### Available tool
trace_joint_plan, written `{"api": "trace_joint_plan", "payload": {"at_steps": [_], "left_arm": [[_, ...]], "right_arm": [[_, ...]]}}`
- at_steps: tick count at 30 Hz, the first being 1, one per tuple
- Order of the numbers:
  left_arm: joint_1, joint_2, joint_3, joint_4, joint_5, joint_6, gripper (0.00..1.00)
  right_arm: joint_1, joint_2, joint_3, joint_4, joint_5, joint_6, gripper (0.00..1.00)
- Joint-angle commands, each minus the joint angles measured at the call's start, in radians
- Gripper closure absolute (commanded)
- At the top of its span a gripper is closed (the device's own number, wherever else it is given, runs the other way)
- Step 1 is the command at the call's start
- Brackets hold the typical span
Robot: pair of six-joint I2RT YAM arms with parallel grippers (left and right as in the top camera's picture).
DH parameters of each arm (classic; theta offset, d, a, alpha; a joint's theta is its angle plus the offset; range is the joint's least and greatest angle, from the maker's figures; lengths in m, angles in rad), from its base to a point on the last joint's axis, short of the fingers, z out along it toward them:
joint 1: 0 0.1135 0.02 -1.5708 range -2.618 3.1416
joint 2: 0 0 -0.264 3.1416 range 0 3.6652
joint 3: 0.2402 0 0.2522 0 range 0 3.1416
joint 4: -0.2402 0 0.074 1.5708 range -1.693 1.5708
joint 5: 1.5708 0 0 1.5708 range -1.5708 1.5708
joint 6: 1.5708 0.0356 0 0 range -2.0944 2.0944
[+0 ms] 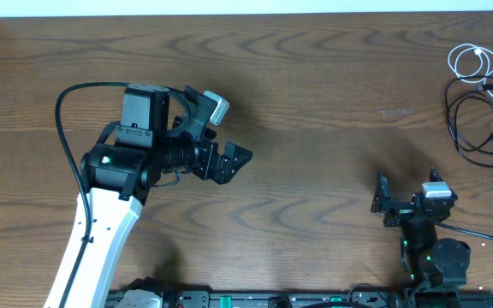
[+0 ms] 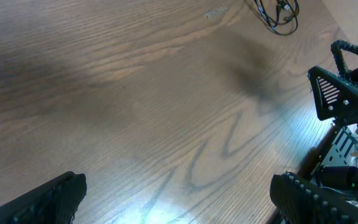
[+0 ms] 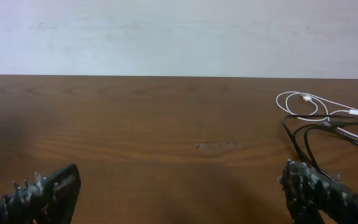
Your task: Untangle cables
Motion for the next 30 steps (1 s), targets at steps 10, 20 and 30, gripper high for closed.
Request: {"api": "trace_joint_plan", "payload": {"at_steps": [10, 20, 30], "left_arm": [[-0.002, 0.002, 0.021, -0.001, 0.001, 0.010, 0.01], [-0.001, 0.002, 0.021, -0.019, -0.023, 0.011, 0.01], [-0.003, -0.199, -0.177, 0.307, -0.301, -0.005, 0.01]], "right_arm": [[-0.004, -0.008, -0.003, -0.003, 0.015, 0.010, 0.01], [-0.004, -0.008, -0.003, -0.003, 0.015, 0.010, 0.01], [-0.004, -0.008, -0.003, -0.003, 0.015, 0.010, 0.01]]}}
